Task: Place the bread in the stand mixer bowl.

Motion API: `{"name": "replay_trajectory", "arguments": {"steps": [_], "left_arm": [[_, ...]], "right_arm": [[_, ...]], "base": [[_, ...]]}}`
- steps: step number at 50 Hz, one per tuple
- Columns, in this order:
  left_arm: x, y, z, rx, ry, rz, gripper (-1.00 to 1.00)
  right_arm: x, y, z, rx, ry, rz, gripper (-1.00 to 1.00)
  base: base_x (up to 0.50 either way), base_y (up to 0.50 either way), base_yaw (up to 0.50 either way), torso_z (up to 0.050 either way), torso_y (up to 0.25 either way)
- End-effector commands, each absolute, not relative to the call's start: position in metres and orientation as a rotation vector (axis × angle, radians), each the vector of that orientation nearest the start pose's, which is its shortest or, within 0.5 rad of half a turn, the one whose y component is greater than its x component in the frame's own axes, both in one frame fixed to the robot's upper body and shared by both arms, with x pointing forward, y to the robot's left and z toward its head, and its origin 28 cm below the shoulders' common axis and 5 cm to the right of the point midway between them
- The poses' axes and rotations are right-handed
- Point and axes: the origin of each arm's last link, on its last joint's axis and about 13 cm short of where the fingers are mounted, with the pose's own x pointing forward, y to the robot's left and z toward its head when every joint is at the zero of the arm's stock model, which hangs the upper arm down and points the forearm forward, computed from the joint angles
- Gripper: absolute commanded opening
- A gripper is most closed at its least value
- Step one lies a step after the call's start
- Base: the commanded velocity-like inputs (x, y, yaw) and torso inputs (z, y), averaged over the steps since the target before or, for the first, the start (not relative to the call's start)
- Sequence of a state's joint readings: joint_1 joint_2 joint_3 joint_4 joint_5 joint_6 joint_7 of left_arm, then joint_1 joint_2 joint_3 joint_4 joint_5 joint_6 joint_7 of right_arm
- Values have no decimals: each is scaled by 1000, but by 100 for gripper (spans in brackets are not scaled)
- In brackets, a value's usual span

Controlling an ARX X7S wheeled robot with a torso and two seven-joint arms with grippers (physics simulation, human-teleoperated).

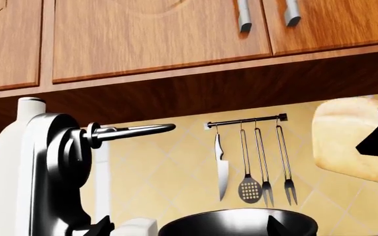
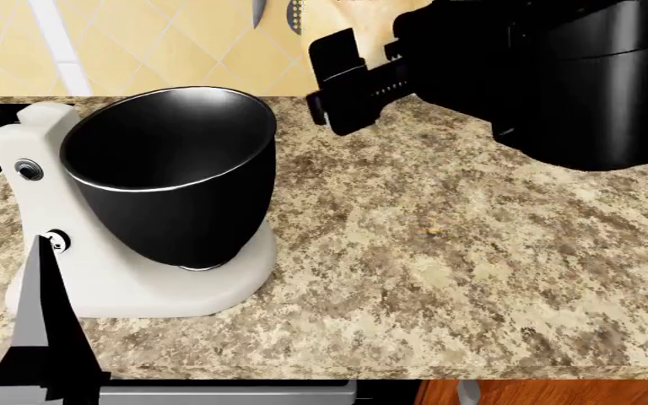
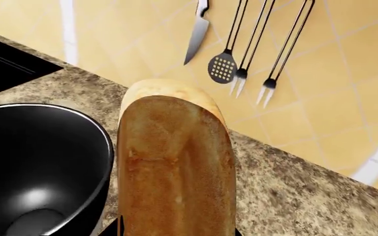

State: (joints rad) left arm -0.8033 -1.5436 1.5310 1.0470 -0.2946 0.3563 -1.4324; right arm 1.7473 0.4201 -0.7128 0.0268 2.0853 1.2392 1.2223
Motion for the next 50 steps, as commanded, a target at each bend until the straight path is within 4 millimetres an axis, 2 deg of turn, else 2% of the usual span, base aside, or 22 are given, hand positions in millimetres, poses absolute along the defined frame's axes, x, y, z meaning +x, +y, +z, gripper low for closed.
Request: {"name": "replay_trajectory", "arguments": {"steps": [1,7,18,21,28,31,36,50], "left_arm": [[90,253,201,117,-560,36,100],[91,252,200,119,-555,35,100],[90,251,199,109,-542,41,100],[90,250,198,107,-540,42,100],[89,250,197,100,-538,47,100],[90,250,197,102,-538,44,100],[89,250,197,100,-538,43,100],[89,250,197,100,-538,43,100]], "right_arm": [[243,-15,396,-283,231,466,-100],[251,5,387,-305,228,501,-100],[282,34,361,-274,253,533,-100],[288,37,364,-268,243,518,-100],[293,31,365,-281,245,479,-100],[288,28,370,-255,219,452,-100],[281,23,368,-284,200,432,-100],[281,23,368,-284,200,432,-100]], "base": [[0,0,0,0,0],[0,0,0,0,0],[0,0,0,0,0],[0,0,0,0,0],[0,0,0,0,0],[0,0,0,0,0],[0,0,0,0,0],[0,0,0,0,0]]}}
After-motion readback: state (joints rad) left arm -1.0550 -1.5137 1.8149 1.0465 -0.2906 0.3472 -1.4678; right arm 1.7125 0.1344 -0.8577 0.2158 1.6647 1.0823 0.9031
